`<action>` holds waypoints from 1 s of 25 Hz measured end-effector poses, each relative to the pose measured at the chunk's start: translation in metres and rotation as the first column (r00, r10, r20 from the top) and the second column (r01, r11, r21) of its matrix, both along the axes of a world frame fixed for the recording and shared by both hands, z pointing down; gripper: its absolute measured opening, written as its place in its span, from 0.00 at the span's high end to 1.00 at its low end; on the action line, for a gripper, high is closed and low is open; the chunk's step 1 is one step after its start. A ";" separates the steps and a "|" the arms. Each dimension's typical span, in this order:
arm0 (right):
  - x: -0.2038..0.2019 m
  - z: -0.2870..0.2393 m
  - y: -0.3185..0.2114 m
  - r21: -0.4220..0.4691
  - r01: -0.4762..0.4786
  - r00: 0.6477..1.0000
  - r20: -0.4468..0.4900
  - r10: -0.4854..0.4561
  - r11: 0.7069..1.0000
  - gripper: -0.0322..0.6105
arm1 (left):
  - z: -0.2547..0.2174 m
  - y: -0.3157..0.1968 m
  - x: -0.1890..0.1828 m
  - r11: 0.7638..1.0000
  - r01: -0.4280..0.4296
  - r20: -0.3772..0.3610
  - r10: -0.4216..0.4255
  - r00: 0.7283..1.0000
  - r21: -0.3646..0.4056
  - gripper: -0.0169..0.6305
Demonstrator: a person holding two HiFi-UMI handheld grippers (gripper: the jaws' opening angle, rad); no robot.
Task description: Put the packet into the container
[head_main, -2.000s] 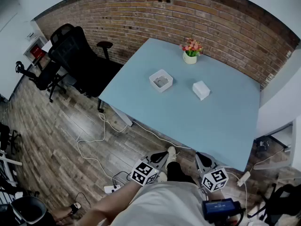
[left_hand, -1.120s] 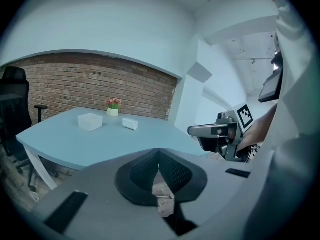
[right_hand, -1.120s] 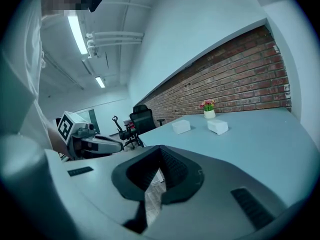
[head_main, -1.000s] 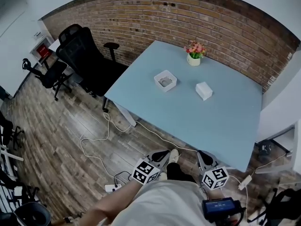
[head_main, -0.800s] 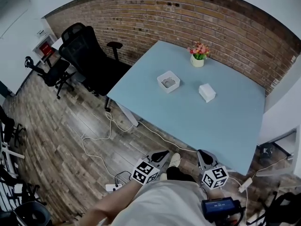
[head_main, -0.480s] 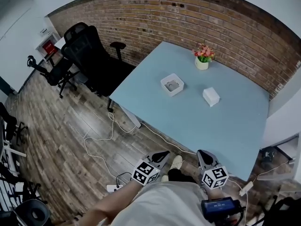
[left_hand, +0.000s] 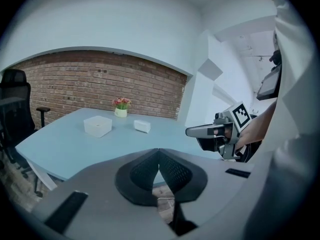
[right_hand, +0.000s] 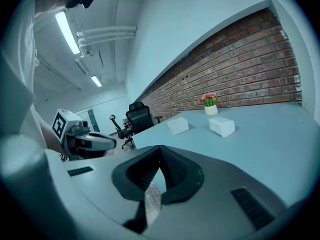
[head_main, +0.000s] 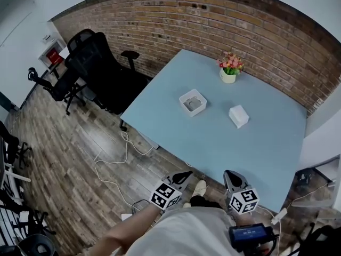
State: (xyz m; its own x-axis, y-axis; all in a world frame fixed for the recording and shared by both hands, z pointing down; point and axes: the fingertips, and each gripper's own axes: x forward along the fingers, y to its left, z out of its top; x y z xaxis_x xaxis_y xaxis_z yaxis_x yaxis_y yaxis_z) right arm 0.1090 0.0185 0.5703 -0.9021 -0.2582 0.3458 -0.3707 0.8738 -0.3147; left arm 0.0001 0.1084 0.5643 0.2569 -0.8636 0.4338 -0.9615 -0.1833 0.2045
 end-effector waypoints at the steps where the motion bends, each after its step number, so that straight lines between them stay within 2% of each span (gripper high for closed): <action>1: -0.001 0.001 -0.004 -0.004 -0.006 1.000 0.000 0.006 1.000 0.94 | 0.000 -0.005 -0.002 1.000 -0.007 0.005 0.007 1.000 -0.001 0.96; 11: -0.028 0.009 -0.058 -0.037 -0.042 0.999 0.023 0.043 0.998 0.94 | -0.001 -0.057 -0.025 0.998 -0.060 0.051 0.061 0.997 -0.030 0.96; 25: -0.047 0.006 -0.112 -0.032 -0.024 0.999 0.044 0.025 0.999 0.94 | -0.010 -0.126 -0.044 0.996 -0.081 0.109 0.085 0.990 -0.041 0.96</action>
State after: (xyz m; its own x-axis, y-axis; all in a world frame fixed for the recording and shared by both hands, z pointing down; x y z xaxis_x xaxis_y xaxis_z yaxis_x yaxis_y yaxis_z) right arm 0.0616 -0.0940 0.5767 -0.9103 -0.2700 0.3139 -0.3770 0.8540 -0.3585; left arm -0.0435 -0.0173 0.5547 0.2759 -0.8241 0.4947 -0.9603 -0.2578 0.1061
